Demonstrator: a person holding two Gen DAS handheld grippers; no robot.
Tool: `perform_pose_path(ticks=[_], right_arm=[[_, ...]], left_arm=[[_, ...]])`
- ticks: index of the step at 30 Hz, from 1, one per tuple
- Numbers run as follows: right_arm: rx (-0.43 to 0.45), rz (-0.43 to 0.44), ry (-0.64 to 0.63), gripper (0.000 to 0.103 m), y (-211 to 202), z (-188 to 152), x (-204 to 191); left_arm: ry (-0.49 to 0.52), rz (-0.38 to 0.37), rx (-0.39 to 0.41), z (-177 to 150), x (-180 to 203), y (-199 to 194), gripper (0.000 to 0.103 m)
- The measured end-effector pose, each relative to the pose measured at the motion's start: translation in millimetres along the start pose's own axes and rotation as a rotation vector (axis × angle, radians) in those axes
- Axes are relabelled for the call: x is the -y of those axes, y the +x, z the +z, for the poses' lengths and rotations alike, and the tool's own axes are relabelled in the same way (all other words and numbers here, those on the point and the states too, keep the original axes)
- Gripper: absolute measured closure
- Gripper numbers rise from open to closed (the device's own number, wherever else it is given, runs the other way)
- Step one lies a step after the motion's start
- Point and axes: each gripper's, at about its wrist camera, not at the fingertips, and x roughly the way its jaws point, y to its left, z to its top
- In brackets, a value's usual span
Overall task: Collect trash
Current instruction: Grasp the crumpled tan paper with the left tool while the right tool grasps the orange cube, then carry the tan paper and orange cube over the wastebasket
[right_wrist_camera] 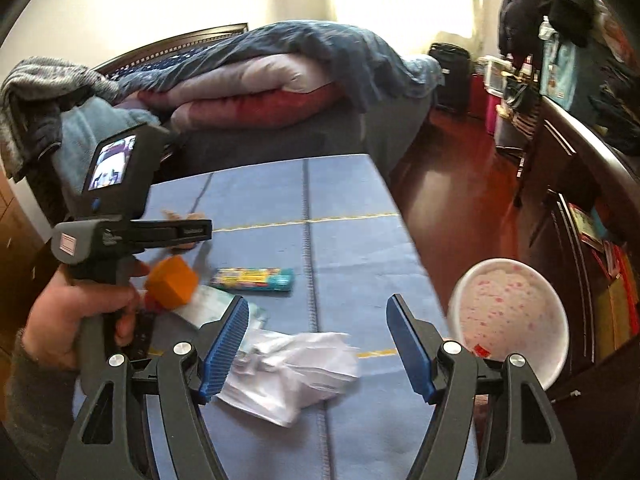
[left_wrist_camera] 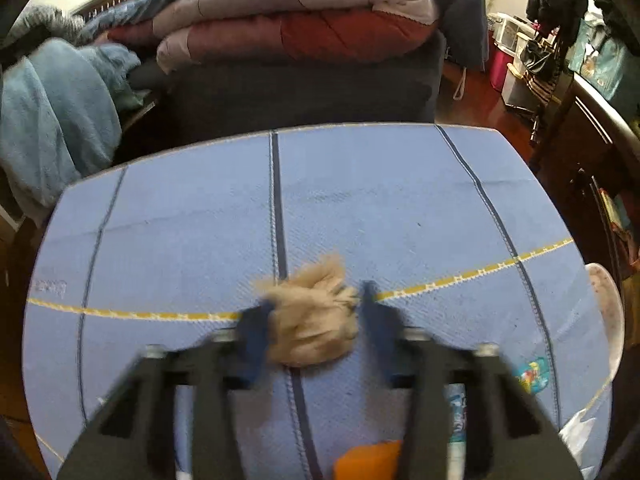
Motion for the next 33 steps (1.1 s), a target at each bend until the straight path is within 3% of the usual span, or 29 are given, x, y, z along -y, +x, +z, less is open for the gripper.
perform_pose_path(ticks=[3, 6, 9, 18, 20, 24, 33], right_arm=[[-0.001, 0.027, -0.029, 0.032, 4.7, 3.1, -21.0], [-0.013, 0.058, -0.067, 0.032, 15.0, 5.4, -44.3], [-0.043, 0.102, -0.091, 0.032, 29.5, 6.5, -66.7], [-0.124, 0.137, -0.102, 0.032, 73.4, 10.4, -115.0], [-0.14, 0.125, -0.104, 0.038, 79.6, 9.6, -119.8], [-0.141, 0.11, -0.102, 0.06, 83.4, 9.8, -124.9], [-0.082, 0.103, -0.058, 0.061, 52.4, 10.9, -103.0]], left_arm=[[-0.04, -0.059, 0.041, -0.1, -13.6, -10.8, 0.08], [-0.061, -0.005, 0.111, -0.7, -28.3, -33.0, 0.08], [-0.104, 0.001, 0.167, -1.6, -55.3, -59.2, 0.08], [-0.14, 0.02, 0.192, -18.1, -98.5, -84.3, 0.079], [-0.148, 0.015, 0.189, -20.2, -105.3, -82.9, 0.079], [-0.173, 0.009, 0.186, -24.4, -119.9, -81.9, 0.079], [-0.202, -0.001, 0.205, -31.0, -124.8, -97.7, 0.079]])
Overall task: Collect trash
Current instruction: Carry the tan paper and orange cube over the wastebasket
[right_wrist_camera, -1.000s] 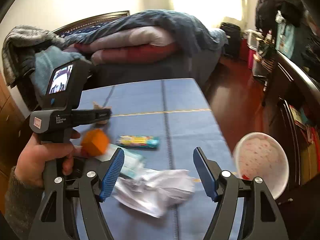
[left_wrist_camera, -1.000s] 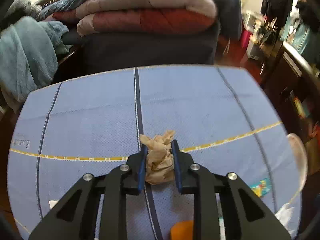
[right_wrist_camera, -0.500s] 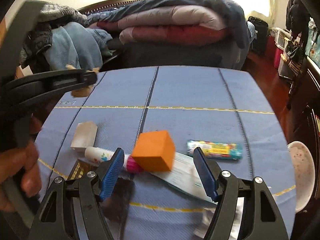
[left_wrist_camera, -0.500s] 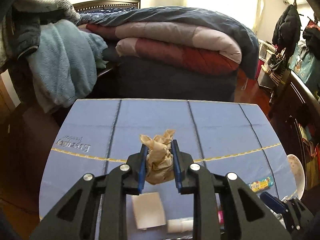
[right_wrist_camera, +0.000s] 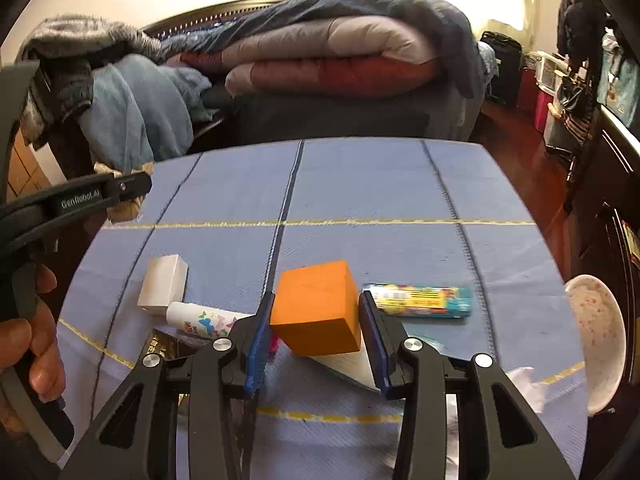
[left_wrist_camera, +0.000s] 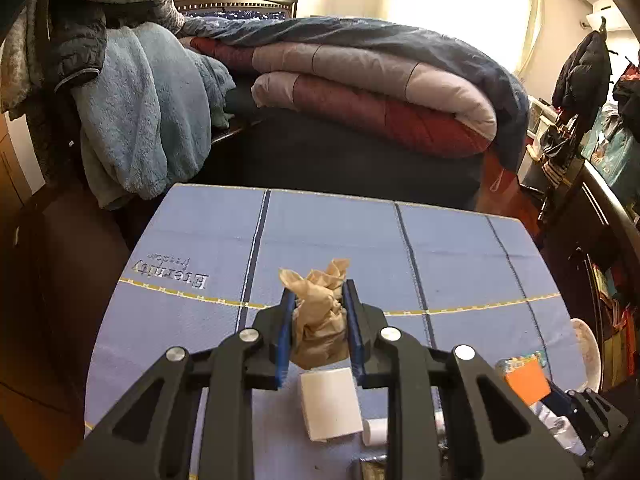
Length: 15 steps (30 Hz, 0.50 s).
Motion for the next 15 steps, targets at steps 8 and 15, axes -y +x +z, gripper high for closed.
perform_pose_path(ticks=[8, 15], right_arm=[[0.046, -0.008, 0.036, 0.061, -37.7, -4.1, 27.5], [0.111, -0.037, 0.077, 0.06, -80.5, -13.9, 61.2]], left_arm=[[0.023, -0.04, 0.056, 2.5, 21.0, -36.8, 0.079], [0.088, -0.117, 0.125, 6.2, 66.0, -77.3, 0.079]])
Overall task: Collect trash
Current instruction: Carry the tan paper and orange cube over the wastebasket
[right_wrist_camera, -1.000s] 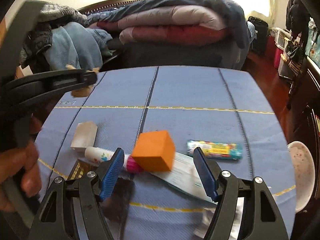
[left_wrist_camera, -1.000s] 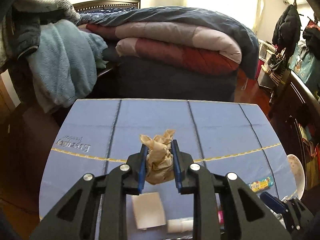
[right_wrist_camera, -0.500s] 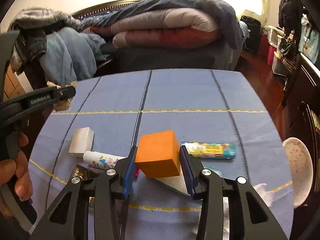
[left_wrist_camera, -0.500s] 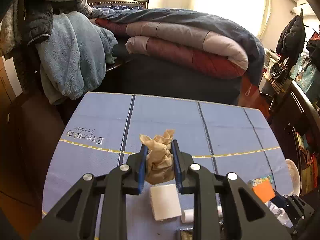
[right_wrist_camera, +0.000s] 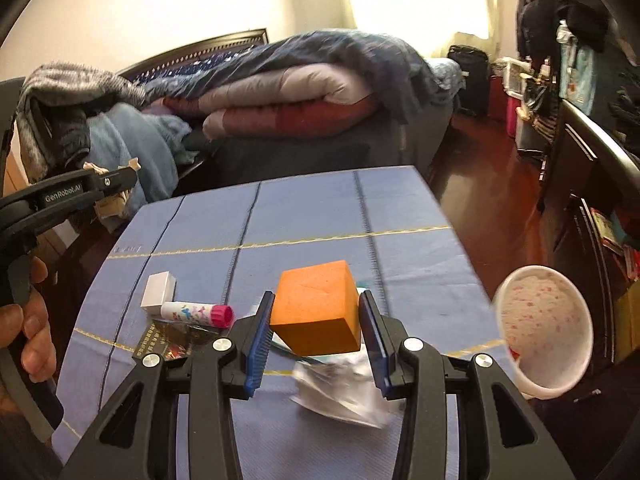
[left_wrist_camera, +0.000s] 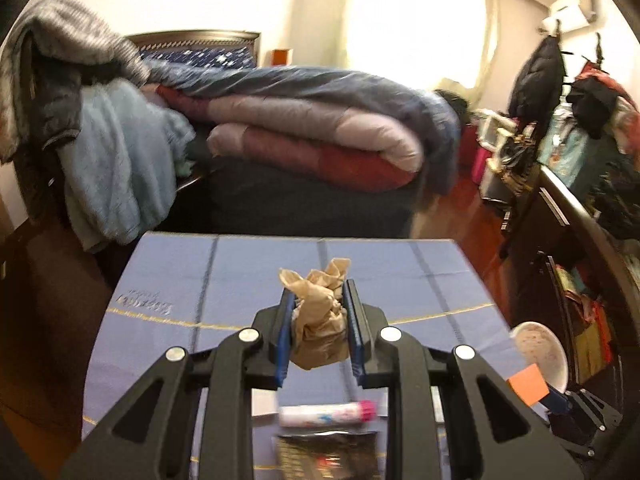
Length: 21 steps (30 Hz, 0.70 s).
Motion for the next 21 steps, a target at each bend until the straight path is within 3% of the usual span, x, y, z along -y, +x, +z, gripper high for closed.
perform_pose_path(ticks=[10, 21], right_arm=[[0.072, -0.095, 0.101, 0.06, -44.4, -3.3, 71.7], [0.1, -0.234, 0.251, 0.06, -69.3, -18.6, 163.4]], left_arm=[[0.134, -0.17, 0.048, 3.3, 103.2, -25.5, 0.078], [0.29, -0.345, -0.003, -18.9, 225.8, -6.5, 0.078]])
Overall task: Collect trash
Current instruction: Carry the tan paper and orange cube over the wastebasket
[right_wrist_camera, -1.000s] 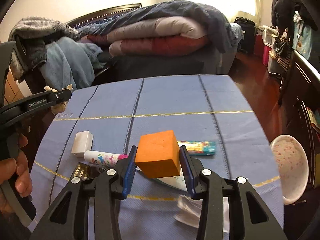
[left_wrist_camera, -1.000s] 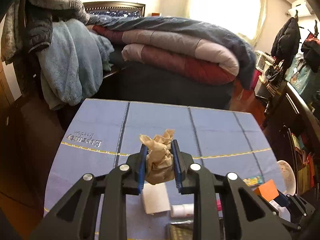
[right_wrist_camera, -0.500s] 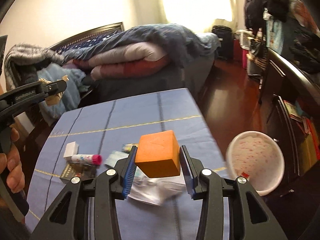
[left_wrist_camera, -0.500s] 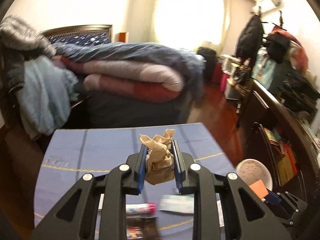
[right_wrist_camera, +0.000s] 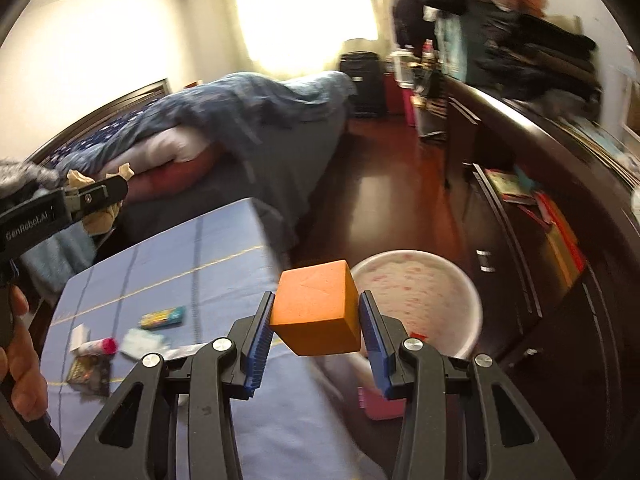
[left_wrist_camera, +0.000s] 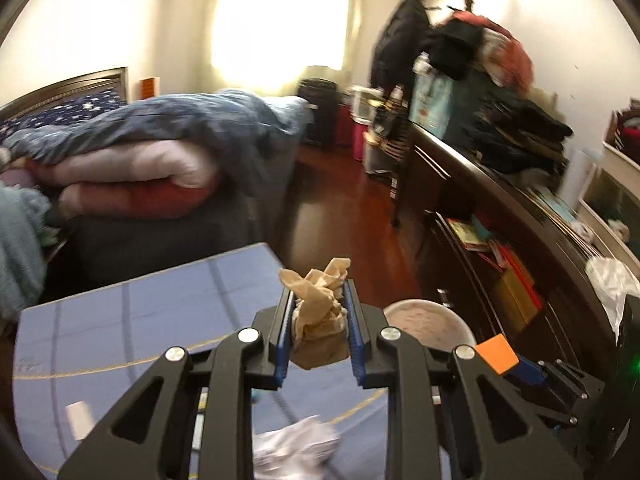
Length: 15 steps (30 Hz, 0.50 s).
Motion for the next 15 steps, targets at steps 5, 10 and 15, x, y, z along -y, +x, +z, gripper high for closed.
perform_pose_path(ticks=[5, 10, 15], right_arm=[[0.008, -0.07, 0.054, 0.06, 4.7, 0.4, 38.8], [-0.004, -0.116, 0.098, 0.06, 16.1, -1.7, 69.5], [-0.037, -0.158, 0.137, 0.06, 35.0, -7.8, 100.6]], left_arm=[[0.035, -0.068, -0.039, -1.5, 35.4, 32.7, 0.078], [0.042, -0.137, -0.092, -4.3, 61.0, 71.2, 0.078], [0.068, -0.16, -0.142, -12.2, 83.8, 109.6, 0.078]])
